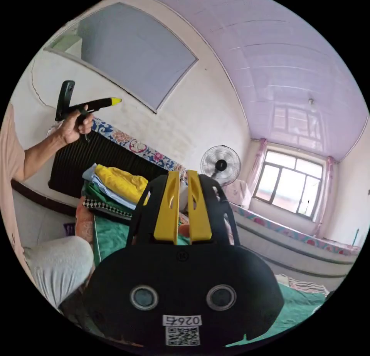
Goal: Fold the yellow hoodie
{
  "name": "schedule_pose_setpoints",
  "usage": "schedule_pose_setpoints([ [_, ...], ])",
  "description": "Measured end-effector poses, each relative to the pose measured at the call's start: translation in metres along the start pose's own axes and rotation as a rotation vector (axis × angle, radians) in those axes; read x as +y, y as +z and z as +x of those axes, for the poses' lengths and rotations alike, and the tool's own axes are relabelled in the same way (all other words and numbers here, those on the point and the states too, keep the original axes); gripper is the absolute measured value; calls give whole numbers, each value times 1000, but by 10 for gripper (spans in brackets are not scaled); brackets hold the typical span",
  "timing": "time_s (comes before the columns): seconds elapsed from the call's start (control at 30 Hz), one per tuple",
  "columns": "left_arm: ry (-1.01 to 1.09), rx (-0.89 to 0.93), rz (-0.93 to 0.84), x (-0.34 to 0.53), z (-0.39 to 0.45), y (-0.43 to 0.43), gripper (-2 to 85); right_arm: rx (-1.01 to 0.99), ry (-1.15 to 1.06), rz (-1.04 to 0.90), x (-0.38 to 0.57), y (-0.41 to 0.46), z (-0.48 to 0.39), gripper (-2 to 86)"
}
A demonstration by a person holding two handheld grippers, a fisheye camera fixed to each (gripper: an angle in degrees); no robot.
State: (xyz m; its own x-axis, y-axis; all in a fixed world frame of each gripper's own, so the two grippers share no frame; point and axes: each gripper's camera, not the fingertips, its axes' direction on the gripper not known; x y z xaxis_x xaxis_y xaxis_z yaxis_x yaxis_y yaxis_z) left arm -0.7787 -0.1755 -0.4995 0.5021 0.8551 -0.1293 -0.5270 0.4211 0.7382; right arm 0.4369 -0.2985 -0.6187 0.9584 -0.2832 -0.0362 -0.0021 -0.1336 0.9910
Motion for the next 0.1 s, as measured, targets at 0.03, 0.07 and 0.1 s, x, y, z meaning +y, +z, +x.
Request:
schedule_pose_setpoints([
  [0.03, 7, 97, 38, -15, 17, 21, -10, 67, -65, -51, 8, -50, 5, 0],
  [0.07, 10, 187, 57, -29, 35, 48, -10, 145, -110, -112, 15, -95, 11, -4],
  [0.1, 8, 226, 62, -36, 44, 63, -10, 187, -123, -150, 18, -117, 14, -6],
])
